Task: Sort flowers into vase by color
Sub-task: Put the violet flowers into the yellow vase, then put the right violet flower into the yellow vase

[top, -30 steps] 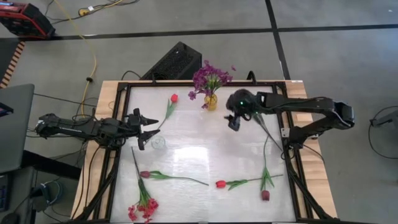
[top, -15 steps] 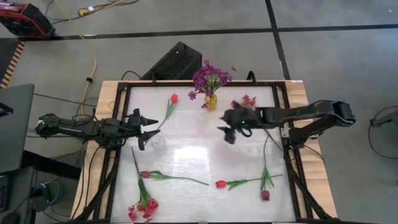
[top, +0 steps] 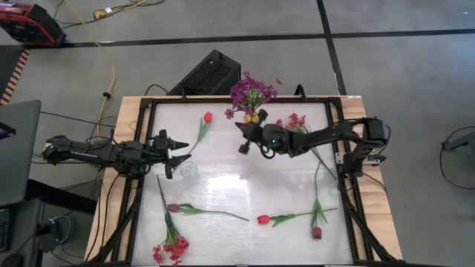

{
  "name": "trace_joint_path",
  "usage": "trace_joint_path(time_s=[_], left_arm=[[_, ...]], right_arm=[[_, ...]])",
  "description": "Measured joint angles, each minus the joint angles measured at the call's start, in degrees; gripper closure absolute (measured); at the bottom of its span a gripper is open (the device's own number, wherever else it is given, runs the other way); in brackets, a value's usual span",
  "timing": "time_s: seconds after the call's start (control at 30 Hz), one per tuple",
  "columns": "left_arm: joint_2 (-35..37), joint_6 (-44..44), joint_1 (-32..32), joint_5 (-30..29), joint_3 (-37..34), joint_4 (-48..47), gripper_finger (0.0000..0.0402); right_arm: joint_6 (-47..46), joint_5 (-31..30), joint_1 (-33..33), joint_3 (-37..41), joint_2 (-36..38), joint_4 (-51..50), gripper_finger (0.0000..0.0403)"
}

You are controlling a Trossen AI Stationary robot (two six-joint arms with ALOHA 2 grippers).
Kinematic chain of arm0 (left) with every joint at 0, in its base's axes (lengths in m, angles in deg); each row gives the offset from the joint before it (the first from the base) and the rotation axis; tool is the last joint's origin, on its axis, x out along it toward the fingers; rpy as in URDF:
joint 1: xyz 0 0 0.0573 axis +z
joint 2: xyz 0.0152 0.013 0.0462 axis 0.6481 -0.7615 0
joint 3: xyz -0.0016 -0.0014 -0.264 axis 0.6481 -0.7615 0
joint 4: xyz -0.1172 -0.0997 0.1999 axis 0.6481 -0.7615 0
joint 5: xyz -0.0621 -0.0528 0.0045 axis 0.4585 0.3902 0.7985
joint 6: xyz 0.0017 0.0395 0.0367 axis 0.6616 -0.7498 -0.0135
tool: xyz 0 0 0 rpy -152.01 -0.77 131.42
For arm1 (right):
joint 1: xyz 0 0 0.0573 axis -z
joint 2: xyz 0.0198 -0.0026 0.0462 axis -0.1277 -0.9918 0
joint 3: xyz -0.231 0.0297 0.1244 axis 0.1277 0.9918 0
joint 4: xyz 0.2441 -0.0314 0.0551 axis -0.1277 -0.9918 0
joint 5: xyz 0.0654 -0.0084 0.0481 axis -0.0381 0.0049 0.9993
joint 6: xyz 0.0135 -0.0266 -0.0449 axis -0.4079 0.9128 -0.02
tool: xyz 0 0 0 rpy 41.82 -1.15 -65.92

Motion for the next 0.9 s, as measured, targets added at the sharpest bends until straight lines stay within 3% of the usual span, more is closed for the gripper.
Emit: trace_joint_path(time_s=[0.17,0.37,0.53,0.77,0.9], left_arm=[[0.0,-0.5,0.0,0.0,0.0,0.0,0.0191],[0.0,-0.4,0.0,-0.1,0.0,-0.2,0.0191],[0.0,0.0,0.0,-0.1,0.0,-0.4,0.0191],[0.0,-0.1,0.0,-0.1,0.0,-0.4,0.0191],[0.0,-0.1,0.0,-0.1,0.0,-0.4,0.0191]], right_arm=[[7.1,-7.3,-0.5,-2.5,-1.9,4.8,0.0386],[7.1,-12.5,2.6,-4.4,0.2,3.4,0.0386],[-2.0,-14.3,6.0,-6.3,4.3,-11.4,0.0386],[-7.2,1.9,6.9,-8.5,8.0,-30.3,0.0385],[-6.6,4.3,5.0,-11.2,10.0,-42.0,0.0383]])
